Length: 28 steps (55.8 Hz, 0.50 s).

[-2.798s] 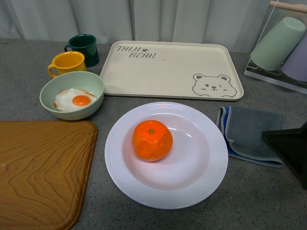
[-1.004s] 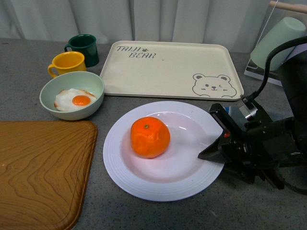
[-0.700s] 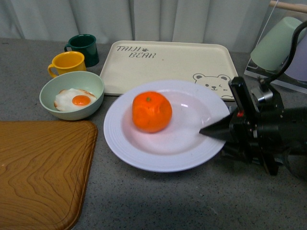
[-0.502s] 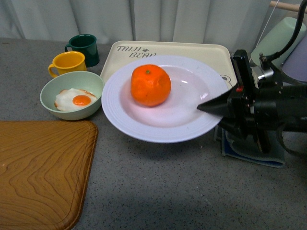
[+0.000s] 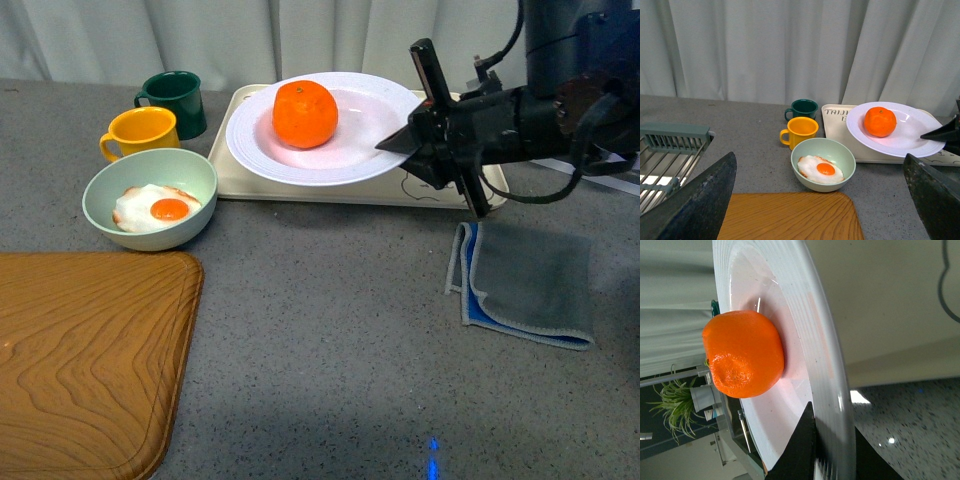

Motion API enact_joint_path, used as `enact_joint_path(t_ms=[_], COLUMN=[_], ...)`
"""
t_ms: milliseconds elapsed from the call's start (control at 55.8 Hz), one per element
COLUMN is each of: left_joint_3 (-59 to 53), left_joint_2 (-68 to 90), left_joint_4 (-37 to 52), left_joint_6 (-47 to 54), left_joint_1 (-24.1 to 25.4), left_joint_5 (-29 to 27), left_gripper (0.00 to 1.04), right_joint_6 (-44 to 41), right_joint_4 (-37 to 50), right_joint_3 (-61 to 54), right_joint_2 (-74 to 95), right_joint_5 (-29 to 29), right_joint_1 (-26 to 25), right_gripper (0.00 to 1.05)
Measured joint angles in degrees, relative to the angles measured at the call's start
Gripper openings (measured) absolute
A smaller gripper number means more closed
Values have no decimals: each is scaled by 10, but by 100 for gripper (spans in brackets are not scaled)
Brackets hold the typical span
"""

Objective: Place orange and plate with both arms

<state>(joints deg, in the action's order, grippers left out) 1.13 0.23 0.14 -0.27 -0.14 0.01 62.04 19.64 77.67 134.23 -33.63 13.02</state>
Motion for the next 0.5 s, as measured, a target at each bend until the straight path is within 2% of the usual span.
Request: enact_joint_path(t_ms=[233, 413, 448, 502], left_joint_3=[0, 0, 0, 0], left_joint_2=[0, 0, 0, 0], left_joint_4=[0, 0, 0, 0], left_joint_6=[0, 0, 0, 0], left_joint_1=[0, 0, 0, 0], left_joint_5=[0, 0, 0, 0], left_gripper=[98, 98, 98, 98], right_joint_6=[-16, -33, -35, -38], right_joint_4=[-77, -103, -103, -100], right_joint_3=[101, 126, 126, 126], right_joint_2=[60, 76, 76, 76], right_joint_5=[52, 70, 71, 77], right_joint_1=[21, 23, 23, 22], right_gripper=[4, 4, 7, 17])
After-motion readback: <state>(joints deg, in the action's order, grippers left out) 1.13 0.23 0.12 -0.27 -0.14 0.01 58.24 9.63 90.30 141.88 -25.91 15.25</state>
